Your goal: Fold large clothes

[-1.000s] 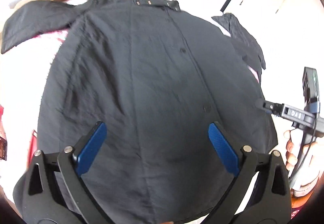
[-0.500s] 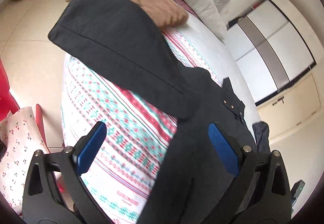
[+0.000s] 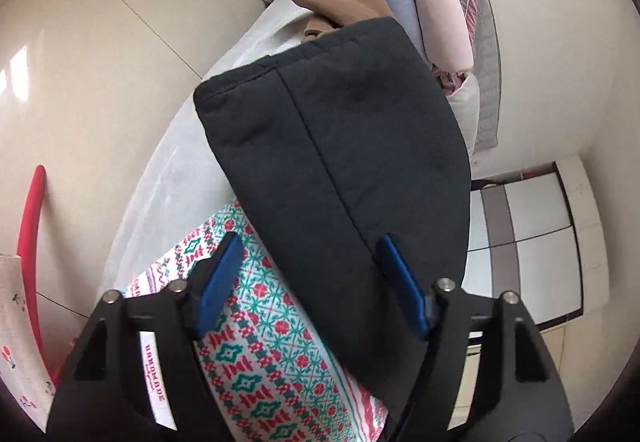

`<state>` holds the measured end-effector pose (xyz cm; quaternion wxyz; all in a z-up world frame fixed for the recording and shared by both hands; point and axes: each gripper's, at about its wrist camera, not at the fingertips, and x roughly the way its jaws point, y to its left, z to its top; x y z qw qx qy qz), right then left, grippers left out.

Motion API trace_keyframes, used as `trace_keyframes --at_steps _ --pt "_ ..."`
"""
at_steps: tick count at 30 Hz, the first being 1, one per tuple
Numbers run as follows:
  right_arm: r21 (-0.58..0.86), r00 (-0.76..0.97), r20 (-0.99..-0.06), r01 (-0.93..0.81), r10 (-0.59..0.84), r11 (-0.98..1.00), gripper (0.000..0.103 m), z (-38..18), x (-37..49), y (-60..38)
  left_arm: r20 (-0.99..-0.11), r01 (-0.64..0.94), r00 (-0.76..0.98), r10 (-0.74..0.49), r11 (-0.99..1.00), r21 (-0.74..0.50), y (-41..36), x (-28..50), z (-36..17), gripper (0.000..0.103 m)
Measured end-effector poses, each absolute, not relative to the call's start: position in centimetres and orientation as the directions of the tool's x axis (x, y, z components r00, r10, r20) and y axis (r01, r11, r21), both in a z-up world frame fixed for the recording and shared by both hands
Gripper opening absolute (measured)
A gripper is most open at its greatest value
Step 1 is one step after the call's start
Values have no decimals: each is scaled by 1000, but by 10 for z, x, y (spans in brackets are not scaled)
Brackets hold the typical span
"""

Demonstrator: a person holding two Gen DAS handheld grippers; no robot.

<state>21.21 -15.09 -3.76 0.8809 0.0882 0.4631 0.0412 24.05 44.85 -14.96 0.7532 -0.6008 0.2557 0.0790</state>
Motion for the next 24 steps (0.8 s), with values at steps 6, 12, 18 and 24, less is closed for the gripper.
trace_keyframes --at_steps 6,12,18,24 --pt "217 562 -813 56 149 975 90 -42 217 -165 -437 -361 893 -111 404 -841 444 234 -91 7" --pt "262 582 -794 72 172 962 90 -35 214 -179 -279 -143 952 -122 631 -763 394 230 32 6" --pt "294 595 -781 81 190 952 90 -30 210 -186 -167 154 938 -304 797 -584 280 235 129 6" --pt "310 589 -782 80 206 947 90 -34 209 -189 -255 378 800 -543 787 -488 152 247 141 7"
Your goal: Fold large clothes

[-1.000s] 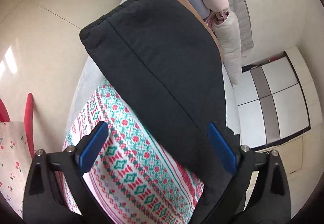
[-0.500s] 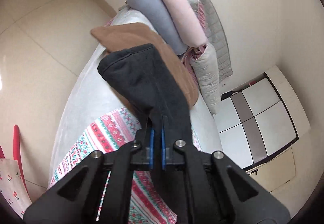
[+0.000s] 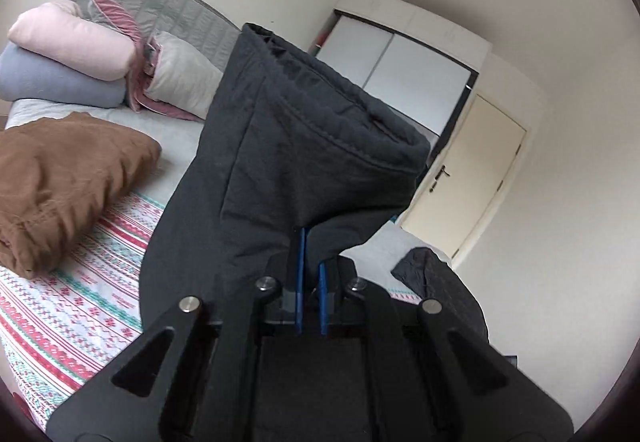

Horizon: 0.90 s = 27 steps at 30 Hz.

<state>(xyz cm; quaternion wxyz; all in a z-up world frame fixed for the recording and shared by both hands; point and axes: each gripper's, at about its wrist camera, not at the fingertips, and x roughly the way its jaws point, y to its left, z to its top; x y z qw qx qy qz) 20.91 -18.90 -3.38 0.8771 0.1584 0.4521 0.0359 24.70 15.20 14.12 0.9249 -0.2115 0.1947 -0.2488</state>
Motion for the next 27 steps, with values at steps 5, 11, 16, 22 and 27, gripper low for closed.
trace_keyframes --at_steps 5,11,16,22,27 --pt "329 587 -777 71 228 942 90 -42 208 -193 -417 533 574 -705 708 -463 69 251 111 16" --pt "390 578 -776 121 254 913 90 -52 206 -211 -438 403 664 -606 783 -474 111 251 91 28" --pt "508 583 -735 135 347 850 90 -59 212 -216 -589 218 697 -409 903 -370 153 267 44 27" --pt "583 559 -705 104 437 806 89 -78 236 -191 -696 119 608 -382 911 -396 158 277 -30 21" --pt "486 481 -788 101 385 868 31 -96 282 -156 -735 115 570 -368 921 -372 144 277 -45 21"
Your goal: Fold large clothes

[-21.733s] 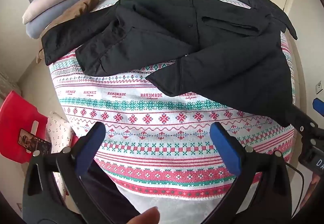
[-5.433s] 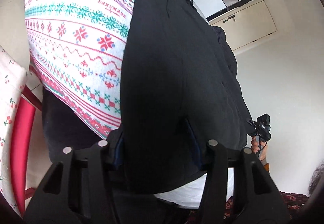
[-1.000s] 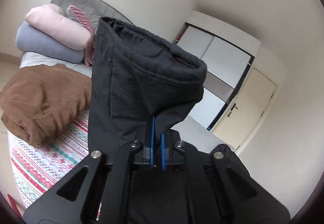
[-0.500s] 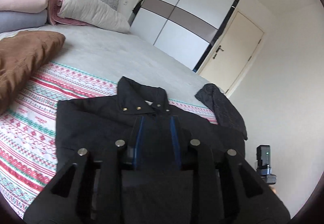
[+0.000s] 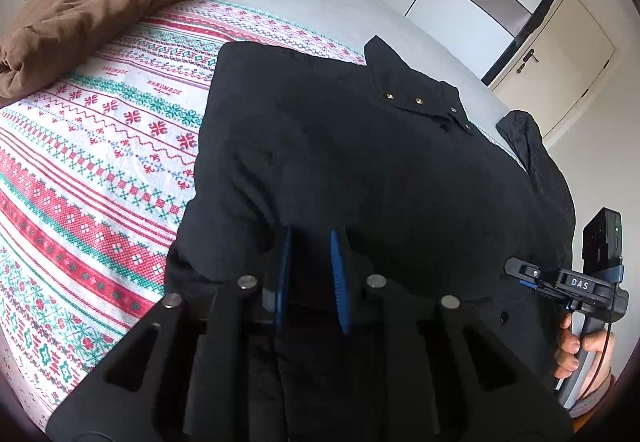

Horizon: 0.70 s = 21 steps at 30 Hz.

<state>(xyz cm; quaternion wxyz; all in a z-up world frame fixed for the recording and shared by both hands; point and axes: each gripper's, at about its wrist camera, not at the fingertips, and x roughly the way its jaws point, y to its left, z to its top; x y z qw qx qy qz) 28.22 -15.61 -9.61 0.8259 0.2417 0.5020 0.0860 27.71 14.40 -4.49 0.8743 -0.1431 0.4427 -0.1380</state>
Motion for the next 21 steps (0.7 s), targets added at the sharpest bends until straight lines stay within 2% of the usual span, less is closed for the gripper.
trace_keyframes --at_steps 1,4,6,8,10,11,12,13,14,15,16,21 --pt "459 488 -793 88 363 884 19 -92 286 -152 -716 134 589 -374 919 -370 141 274 -38 22" --pt "401 623 -726 39 291 915 15 -60 283 -154 -666 194 618 -418 902 -387 133 266 -28 22" --pt "324 661 -721 57 208 944 15 -53 283 -157 -698 176 588 -409 907 -384 125 271 -41 22" --pt "240 617 -777 105 126 965 16 -70 290 -160 -760 151 537 -366 928 -340 117 278 -65 22" --pt "228 522 -843 122 134 966 24 -101 297 -162 -762 154 540 -357 932 -328 113 278 -75 22" --pt "240 547 -825 108 144 965 23 -103 293 -165 -764 158 543 -350 936 -316 111 276 -71 23" --pt "244 557 -817 102 148 964 29 -99 288 -167 -770 164 538 -343 939 -303 109 275 -66 25" --pt "256 549 -822 115 153 960 38 -95 283 -171 -777 170 531 -339 941 -294 107 272 -60 35" --pt "278 538 -826 128 169 952 46 -91 278 -177 -781 172 527 -335 942 -288 105 269 -54 54" --pt "305 534 -824 136 189 943 59 -86 272 -184 -784 168 529 -326 945 -280 104 265 -48 65" --pt "323 536 -820 147 199 935 65 -80 266 -193 -784 153 544 -301 953 -260 103 261 -41 78" --pt "311 596 -797 265 99 913 78 -47 221 -247 -789 104 584 -190 982 -160 92 245 -4 87"
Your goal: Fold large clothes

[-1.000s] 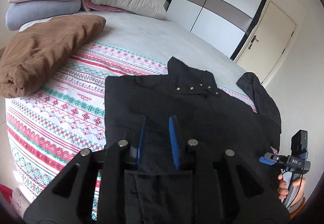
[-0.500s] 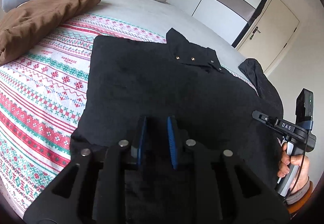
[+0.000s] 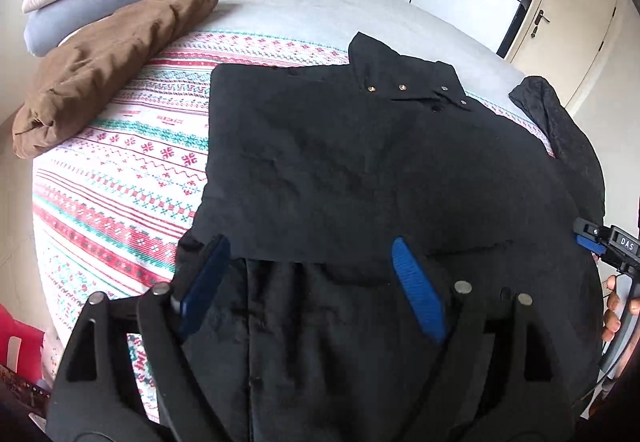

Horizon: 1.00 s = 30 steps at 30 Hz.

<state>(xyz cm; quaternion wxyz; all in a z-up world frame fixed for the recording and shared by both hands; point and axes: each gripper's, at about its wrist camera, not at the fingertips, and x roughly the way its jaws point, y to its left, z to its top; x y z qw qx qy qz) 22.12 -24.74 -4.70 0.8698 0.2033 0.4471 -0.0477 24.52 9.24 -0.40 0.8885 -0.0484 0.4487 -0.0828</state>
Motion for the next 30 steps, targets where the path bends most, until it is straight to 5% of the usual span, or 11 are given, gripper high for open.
trace_keyframes --at_steps 4,15,18,26,29,30 --pt "368 642 -766 390 38 844 82 -43 183 -296 -767 98 609 -201 979 -179 84 226 11 99" --pt "727 751 -652 579 106 368 82 -99 108 -466 -626 183 747 -224 974 -130 63 208 -3 99" --pt "807 820 -563 518 103 283 82 -108 97 -491 -646 182 723 -246 969 -166 66 211 -12 99" --pt "833 858 -513 493 19 250 81 -120 104 -532 -697 134 641 -321 941 -311 77 226 -33 99" --pt "846 870 -494 483 -11 227 74 -122 103 -541 -683 111 642 -348 924 -366 84 229 -33 99" --pt "845 869 -494 487 -24 222 63 -124 106 -541 -679 102 641 -359 916 -388 86 230 -34 99"
